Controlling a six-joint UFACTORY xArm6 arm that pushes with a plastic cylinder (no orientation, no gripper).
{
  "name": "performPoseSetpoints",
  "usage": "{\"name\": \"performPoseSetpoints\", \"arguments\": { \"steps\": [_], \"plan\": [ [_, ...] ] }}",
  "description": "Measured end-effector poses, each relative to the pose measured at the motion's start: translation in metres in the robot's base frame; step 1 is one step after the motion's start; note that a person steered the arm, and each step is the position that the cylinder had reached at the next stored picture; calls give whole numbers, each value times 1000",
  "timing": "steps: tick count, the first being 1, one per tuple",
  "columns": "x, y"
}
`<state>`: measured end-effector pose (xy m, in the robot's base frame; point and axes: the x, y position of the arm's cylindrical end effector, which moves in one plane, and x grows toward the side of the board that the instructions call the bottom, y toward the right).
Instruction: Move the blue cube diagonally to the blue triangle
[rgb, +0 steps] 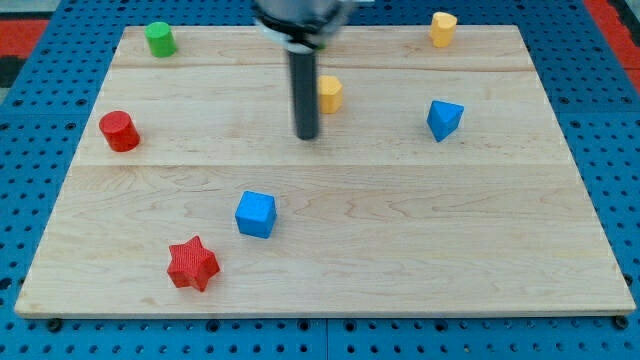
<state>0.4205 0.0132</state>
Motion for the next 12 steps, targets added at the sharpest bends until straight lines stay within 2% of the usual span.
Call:
{"name": "performPoseSetpoints", "arguments": {
  "steps": [1,2,3,4,6,9,12],
  "plan": [
    [73,38],
    [120,27],
    [142,3],
    [145,-38],
    [121,-60],
    [121,-87],
    [42,-174]
  ]
}}
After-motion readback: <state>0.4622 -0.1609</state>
